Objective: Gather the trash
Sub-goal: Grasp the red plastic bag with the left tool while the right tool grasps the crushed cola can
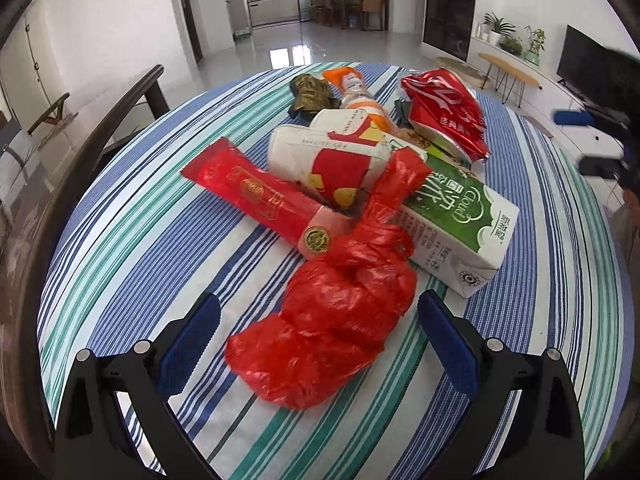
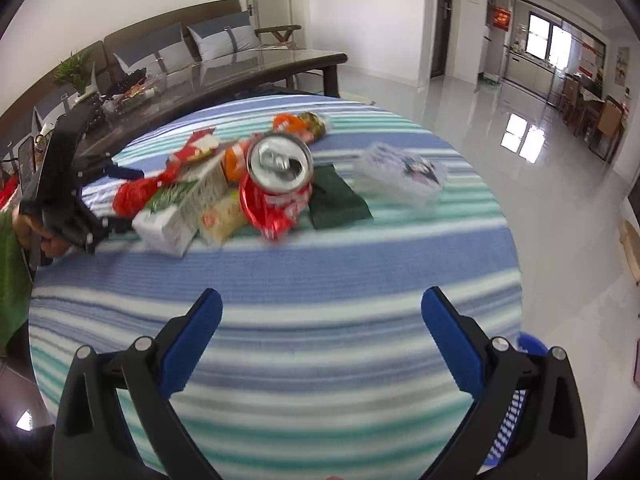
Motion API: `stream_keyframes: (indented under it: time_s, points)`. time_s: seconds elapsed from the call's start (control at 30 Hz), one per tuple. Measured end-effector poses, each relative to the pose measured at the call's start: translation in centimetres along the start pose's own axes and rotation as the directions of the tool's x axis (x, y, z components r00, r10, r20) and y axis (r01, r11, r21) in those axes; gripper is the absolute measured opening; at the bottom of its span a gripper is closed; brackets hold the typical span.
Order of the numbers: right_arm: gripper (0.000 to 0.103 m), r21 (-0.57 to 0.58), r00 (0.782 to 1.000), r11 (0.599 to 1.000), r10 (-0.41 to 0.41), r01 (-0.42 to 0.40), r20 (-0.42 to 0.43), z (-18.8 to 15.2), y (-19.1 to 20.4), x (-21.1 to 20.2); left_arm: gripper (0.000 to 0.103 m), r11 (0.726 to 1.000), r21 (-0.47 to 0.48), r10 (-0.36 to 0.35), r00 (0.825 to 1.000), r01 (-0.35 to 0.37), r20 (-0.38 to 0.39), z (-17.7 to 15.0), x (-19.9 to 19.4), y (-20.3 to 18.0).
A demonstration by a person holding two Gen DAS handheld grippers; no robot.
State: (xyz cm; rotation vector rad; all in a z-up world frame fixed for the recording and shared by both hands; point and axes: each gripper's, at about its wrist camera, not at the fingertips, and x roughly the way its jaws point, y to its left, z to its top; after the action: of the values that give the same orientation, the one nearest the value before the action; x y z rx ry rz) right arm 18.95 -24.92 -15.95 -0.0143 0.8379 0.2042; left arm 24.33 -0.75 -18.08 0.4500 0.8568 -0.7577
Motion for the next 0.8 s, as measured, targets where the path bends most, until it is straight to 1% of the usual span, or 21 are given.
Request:
stream_keyframes:
  time_s: [0.03,0.07,0.1,0.13,0.17,0.3,0.37,0.4,0.47,0.53,0.63,0.7,0.73,0.8]
  points:
    - [0.097,0.002,1.000,1.000,0.030,-0.030,-0.007,1.1,0.1,1.0,0.098,1.000,0.000,-0.010,1.000,0.010,0.012,0.0,-0.1,-0.1]
    - [0.097,0.005,0.998,0.999,0.054,-0.054,-0.015,2.1,0.2,1.9,0.096,1.000,0.002,-0.020,0.999,0.020,0.028,0.1,-0.2,-0.3]
    - [0.097,0.010,0.998,0.998,0.068,-0.068,-0.019,2.8,0.3,2.7,0.090,1.000,0.005,-0.024,0.999,0.024,0.038,0.0,-0.3,-0.4]
    - [0.097,0.016,0.996,0.996,0.088,-0.088,-0.026,3.6,0.3,3.6,0.088,1.000,0.008,-0.026,0.999,0.026,0.047,0.1,-0.5,-0.5]
    - [0.097,0.020,0.994,0.994,0.107,-0.106,-0.037,4.3,0.5,4.4,0.081,1.000,0.008,-0.029,0.998,0.029,0.053,0.1,-0.6,-0.6]
    - [0.097,0.010,0.989,0.992,0.129,-0.129,-0.079,6.2,0.9,7.2,0.059,0.997,-0.037,-0.065,0.996,0.067,0.059,-0.2,-0.8,0.0]
    - [0.096,0.015,0.987,0.991,0.130,-0.130,-0.093,6.6,1.0,7.9,0.054,0.994,-0.078,-0.075,0.995,0.080,0.059,-0.5,-0.8,0.3]
    - [0.093,0.019,0.986,0.991,0.135,-0.133,-0.094,6.6,0.9,8.1,0.054,0.992,-0.100,-0.074,0.995,0.080,0.063,-0.7,-1.0,0.5]
    - [0.053,0.029,0.985,0.990,0.140,-0.138,-0.098,6.8,0.8,8.0,0.053,0.986,-0.154,-0.061,0.996,0.071,0.065,-1.1,-1.4,0.7]
    - [0.052,0.049,0.987,0.990,0.139,-0.135,-0.085,6.6,0.7,7.2,0.052,0.980,-0.188,-0.055,0.996,0.067,0.065,-1.4,-1.9,0.7]
    - [0.052,0.061,0.985,0.986,0.157,-0.153,-0.071,6.1,0.3,5.5,0.052,0.973,-0.231,-0.023,0.999,0.033,0.045,-2.3,-3.0,-0.3]
    - [0.052,0.064,0.981,0.984,0.172,-0.167,-0.085,5.2,0.1,3.8,0.052,0.962,-0.273,0.014,1.000,-0.012,0.008,-2.8,-3.5,-1.2]
    - [0.052,0.068,0.978,0.981,0.186,-0.180,-0.096,4.6,-0.1,3.0,0.052,0.955,-0.295,0.024,1.000,-0.023,0.000,-3.0,-3.9,-1.6]
    - [0.052,0.068,0.972,0.979,0.198,-0.191,-0.126,3.2,-0.3,1.5,0.052,0.937,-0.349,0.022,1.000,-0.022,-0.003,-3.5,-4.6,-2.7]
